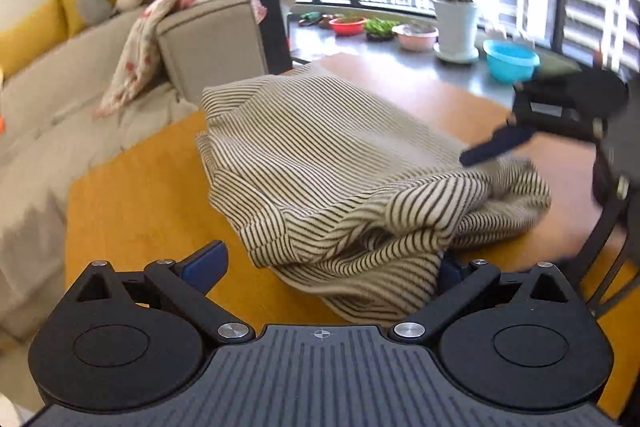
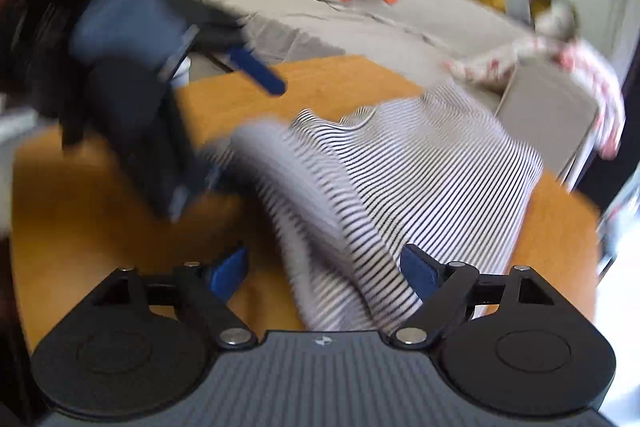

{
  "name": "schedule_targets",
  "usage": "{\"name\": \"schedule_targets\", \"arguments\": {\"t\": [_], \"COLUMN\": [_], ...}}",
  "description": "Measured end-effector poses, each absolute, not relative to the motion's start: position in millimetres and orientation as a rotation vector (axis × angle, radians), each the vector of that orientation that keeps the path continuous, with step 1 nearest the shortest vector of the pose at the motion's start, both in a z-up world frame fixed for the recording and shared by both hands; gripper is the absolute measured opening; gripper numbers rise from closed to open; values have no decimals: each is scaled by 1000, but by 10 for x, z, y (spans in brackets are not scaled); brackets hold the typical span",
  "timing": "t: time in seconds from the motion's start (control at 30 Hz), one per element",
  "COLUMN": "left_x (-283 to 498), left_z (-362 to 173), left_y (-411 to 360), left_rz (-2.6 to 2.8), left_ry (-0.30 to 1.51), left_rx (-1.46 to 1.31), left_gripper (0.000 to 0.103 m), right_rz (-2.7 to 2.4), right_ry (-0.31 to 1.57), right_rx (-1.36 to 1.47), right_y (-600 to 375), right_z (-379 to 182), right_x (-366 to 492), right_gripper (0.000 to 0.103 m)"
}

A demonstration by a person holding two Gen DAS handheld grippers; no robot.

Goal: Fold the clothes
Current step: 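Grasp the folded shirt end with the right gripper and lift it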

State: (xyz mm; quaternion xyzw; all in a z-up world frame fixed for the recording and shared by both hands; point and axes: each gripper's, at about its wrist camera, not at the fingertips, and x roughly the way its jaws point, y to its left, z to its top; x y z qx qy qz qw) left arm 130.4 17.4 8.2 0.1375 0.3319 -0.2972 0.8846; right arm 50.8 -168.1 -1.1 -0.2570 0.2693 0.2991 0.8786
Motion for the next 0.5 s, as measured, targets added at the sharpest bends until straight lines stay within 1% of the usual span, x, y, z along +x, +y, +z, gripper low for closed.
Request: {"name": "schedule_targets", "arguments": {"t": [0.2, 0.23, 0.27, 0.3, 0.33, 0.43, 0.5], "left_x": [1532, 1547, 1563, 1542, 1515, 1434, 1502], "left_z": [64, 50, 36, 63, 97, 200, 315], "left_y": [307, 325, 342, 398, 461, 650, 785], "left_rz": [-635, -637, -639, -652, -667, -712, -686], "left_ry": [802, 813, 825, 822, 815, 796, 748], "left_rx": [53, 38, 22, 21, 23, 28, -5], "left_gripper": [103, 103, 103, 103, 103, 103, 103], "right_rz": [495, 502, 513, 525, 536, 569, 591], "right_ry": [397, 410, 430, 449, 469, 527, 566], "right_rx": [-752, -743, -730, -717, -704, -664, -637], "right_y": [-1526, -1531, -1539, -1546, -1554, -1577, -1592], "right_z": [-297, -281, -256, -231, -206, -130, -80], "right_x": [529, 553, 575, 597, 619, 685, 729], "right_gripper": [83, 78, 60, 49, 44, 40, 38]}}
